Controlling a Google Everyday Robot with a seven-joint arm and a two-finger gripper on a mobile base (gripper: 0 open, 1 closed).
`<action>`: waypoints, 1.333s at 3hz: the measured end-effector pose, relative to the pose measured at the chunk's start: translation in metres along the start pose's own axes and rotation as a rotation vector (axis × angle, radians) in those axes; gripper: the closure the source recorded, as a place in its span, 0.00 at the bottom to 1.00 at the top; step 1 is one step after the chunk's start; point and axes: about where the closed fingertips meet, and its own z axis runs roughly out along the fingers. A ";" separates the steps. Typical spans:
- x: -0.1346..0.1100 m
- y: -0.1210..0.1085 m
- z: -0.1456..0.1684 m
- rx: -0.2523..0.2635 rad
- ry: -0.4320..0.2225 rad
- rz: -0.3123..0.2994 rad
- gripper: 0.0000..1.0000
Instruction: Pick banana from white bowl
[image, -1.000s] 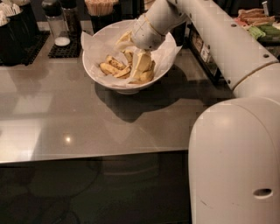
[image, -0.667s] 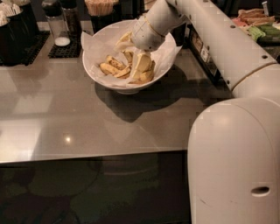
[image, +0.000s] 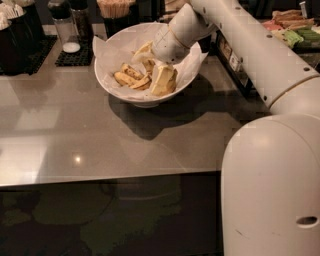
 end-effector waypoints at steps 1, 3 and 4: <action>0.001 0.003 0.001 -0.002 -0.005 0.011 0.31; 0.004 0.010 0.001 0.009 -0.004 0.036 0.73; 0.006 0.013 0.001 0.010 -0.006 0.049 0.96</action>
Offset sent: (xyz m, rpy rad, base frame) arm -0.0090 -0.0125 -0.0006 0.0030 0.0089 -0.0380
